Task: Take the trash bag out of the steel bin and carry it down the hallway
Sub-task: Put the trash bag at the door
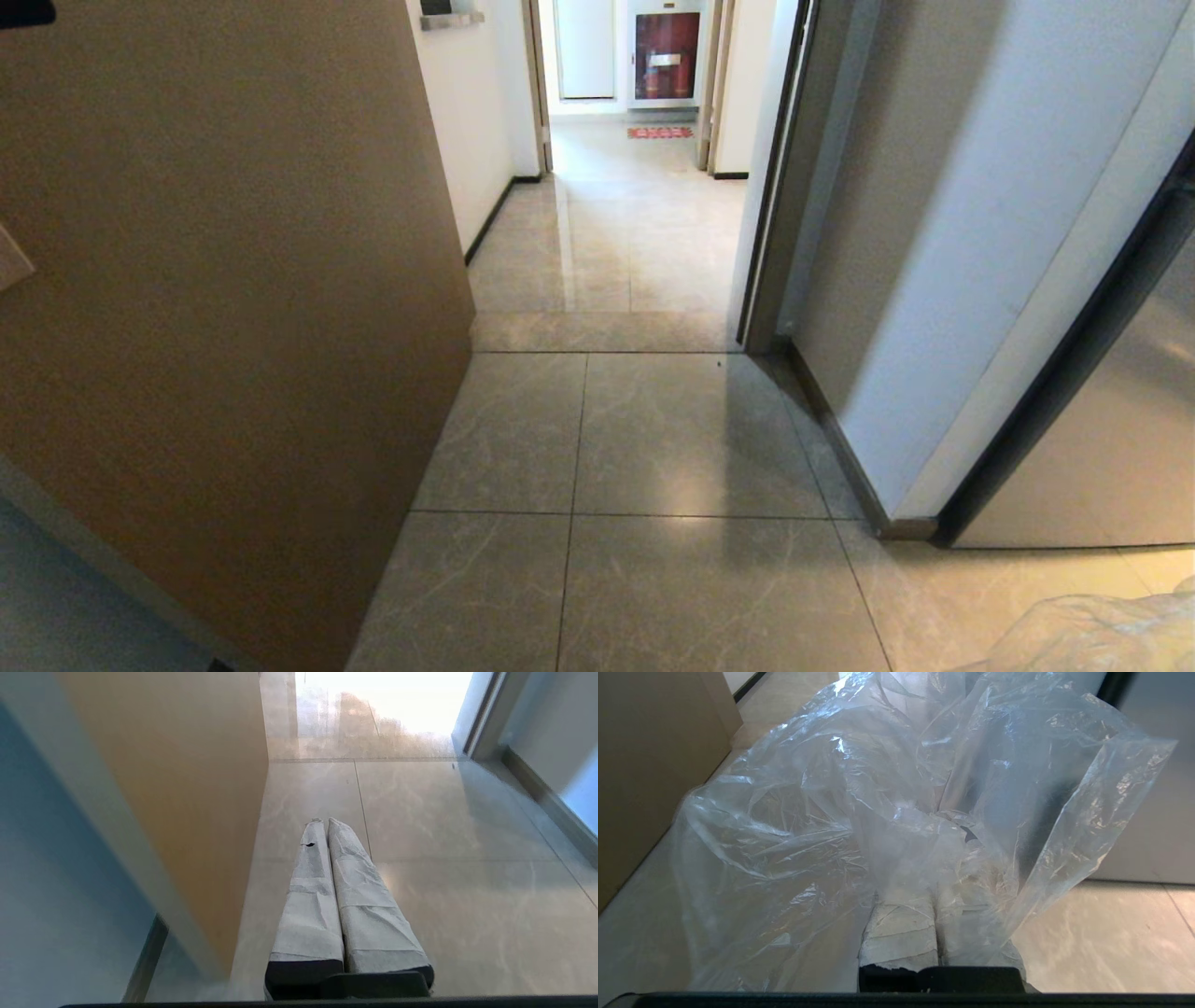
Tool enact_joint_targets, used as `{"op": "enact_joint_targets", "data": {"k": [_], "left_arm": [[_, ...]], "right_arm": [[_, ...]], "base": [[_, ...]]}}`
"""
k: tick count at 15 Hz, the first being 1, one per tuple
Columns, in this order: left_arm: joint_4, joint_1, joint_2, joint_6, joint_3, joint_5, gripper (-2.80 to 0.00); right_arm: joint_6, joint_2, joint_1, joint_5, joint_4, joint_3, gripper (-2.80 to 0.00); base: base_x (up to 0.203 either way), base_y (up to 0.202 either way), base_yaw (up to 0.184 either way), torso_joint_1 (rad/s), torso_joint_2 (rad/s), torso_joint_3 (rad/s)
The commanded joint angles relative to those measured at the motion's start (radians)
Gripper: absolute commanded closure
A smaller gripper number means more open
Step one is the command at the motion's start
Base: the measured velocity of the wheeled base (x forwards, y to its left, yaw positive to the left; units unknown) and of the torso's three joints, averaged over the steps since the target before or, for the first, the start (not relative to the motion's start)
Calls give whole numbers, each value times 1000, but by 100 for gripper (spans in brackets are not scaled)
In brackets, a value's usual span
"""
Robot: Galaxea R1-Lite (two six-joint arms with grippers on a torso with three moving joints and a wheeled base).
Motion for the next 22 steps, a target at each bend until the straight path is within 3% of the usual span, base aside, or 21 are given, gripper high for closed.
{"op": "enact_joint_targets", "data": {"k": [1, 22], "left_arm": [[0, 0, -1, -1, 0, 0, 0], [1, 0, -1, -1, 0, 0, 0]], "right_arm": [[0, 2, 0, 0, 0, 2, 0], [0, 2, 0, 0, 0, 2, 0]], "base": [[193, 0, 4, 5, 2, 5], [192, 0, 1, 2, 1, 3]]}}
